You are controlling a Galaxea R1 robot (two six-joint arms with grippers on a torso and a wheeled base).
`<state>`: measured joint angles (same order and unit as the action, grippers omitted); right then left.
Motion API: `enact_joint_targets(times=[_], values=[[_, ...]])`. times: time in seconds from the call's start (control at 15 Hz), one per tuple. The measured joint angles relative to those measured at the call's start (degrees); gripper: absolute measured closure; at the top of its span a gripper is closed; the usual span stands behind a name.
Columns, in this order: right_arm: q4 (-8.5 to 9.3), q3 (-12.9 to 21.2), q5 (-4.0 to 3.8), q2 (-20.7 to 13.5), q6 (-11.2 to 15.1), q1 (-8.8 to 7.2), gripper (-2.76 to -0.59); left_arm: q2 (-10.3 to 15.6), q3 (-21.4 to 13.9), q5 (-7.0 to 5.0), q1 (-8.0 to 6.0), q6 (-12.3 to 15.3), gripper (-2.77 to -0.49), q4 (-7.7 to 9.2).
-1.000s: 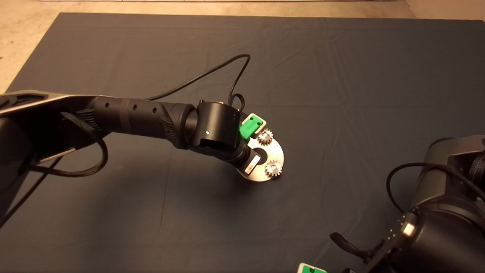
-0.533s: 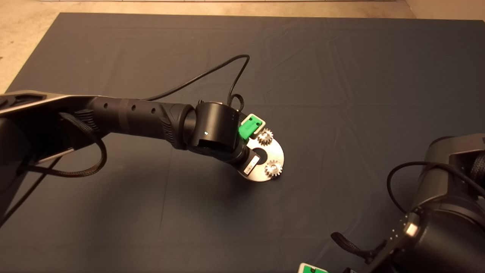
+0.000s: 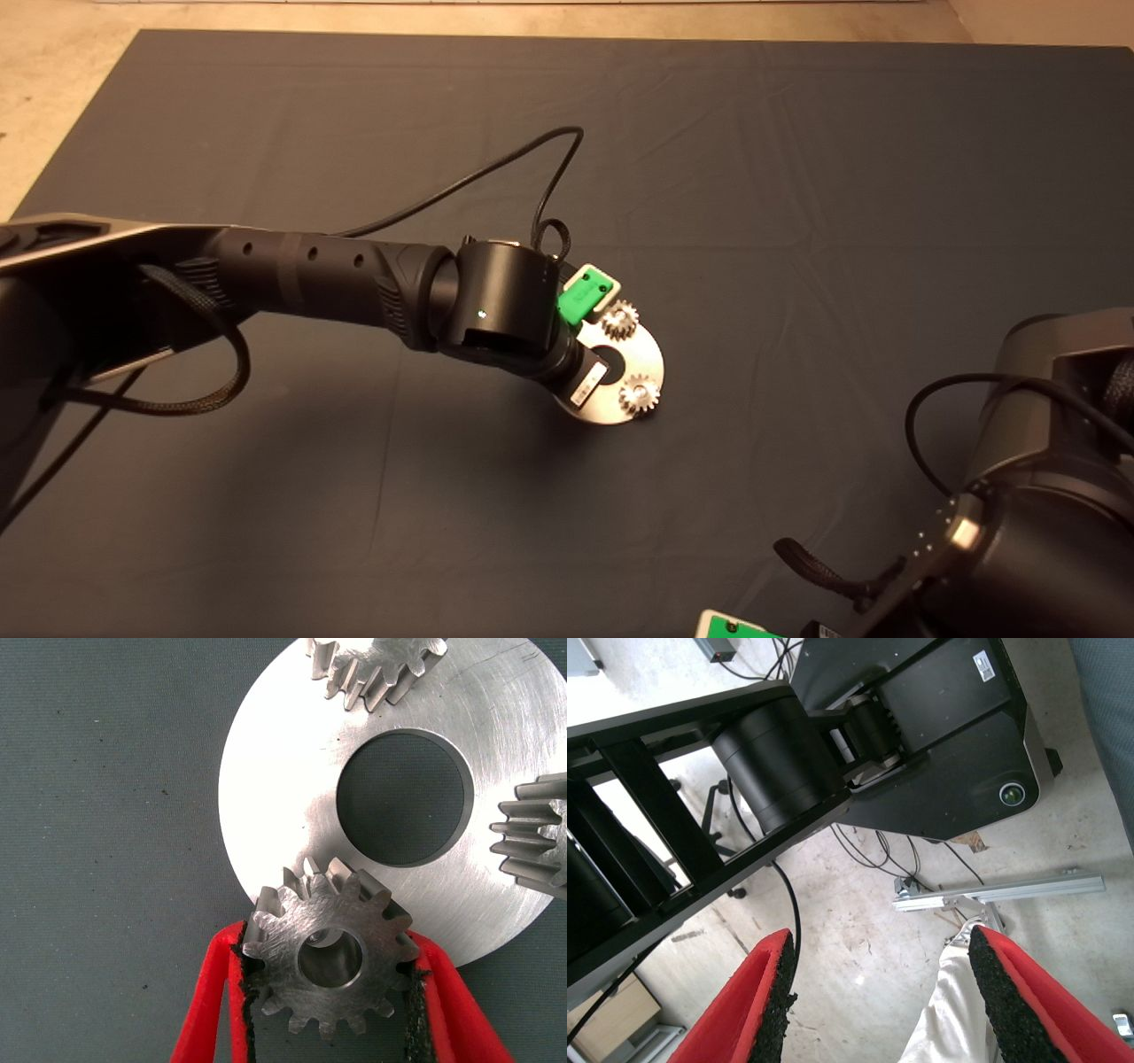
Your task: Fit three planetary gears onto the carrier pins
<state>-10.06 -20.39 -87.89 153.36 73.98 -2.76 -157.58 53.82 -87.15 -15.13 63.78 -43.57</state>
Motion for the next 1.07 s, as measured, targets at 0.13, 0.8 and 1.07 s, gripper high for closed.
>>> enact_joint_targets(times=[0.13, 0.8, 1.07], values=[[0.02, 0.0, -0.01, 0.0, 0.0, 0.0, -1.44, 0.11, 0.0, 0.02, 0.04, 0.0, -0.7, -0.39], [0.03, 0.0, 0.0, 0.04, 0.0, -1.07, -1.44, 0.94, -0.02, 0.39, 0.06, 0.0, -0.7, -0.66], [0.04, 0.0, 0.0, 0.14, 0.0, -1.07, -1.44, 0.93, -0.02, 0.38, 0.11, 0.07, -0.7, -0.66]])
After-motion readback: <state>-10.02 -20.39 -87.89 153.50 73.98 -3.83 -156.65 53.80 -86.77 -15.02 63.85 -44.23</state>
